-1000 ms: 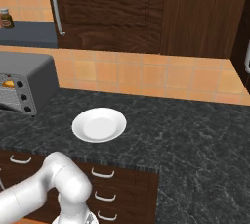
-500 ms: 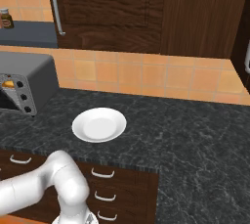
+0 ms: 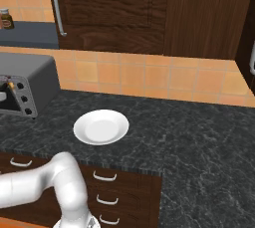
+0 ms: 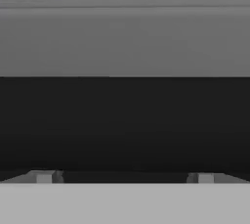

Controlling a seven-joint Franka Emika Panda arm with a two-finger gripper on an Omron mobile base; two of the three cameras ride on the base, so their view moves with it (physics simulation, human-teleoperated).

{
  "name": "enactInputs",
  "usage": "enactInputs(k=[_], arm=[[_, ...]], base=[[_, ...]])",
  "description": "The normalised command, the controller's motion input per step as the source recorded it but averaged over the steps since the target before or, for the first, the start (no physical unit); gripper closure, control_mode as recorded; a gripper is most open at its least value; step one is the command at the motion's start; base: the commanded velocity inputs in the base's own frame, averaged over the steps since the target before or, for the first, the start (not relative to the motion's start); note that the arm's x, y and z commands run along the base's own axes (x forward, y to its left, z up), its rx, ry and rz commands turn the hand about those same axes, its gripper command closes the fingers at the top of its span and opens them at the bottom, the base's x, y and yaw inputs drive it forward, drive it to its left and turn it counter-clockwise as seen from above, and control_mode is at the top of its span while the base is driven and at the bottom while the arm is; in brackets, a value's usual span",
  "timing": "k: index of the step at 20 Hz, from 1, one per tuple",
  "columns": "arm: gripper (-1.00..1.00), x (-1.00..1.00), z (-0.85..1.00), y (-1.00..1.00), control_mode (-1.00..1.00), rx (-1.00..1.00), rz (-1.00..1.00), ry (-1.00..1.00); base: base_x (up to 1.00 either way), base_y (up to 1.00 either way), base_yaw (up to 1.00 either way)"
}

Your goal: Pick up the kebab skewer and baguette bread, and place them inside the toaster oven. Close the toaster oven door and start by setting the timer.

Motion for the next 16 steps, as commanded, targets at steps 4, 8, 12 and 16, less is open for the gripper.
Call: enactInputs(k=[4,8,12,16], arm=[[-1.00,0.32,0.00,0.00,-1.00,0.00,0.00,0.00],[-1.00,0.17,0.00,0.00,-1.00,0.00,0.00,0.00],[-1.00,0.01,0.00,-0.01,-1.00,0.00,0.00,0.00],[-1.00,-0.26,0.00,-0.34,-1.00,0.00,-0.01,0.00]], base=[[0.00,0.00,0.00],[0.00,0.00,0.00],[0.00,0.00,0.00],[0.00,0.00,0.00]])
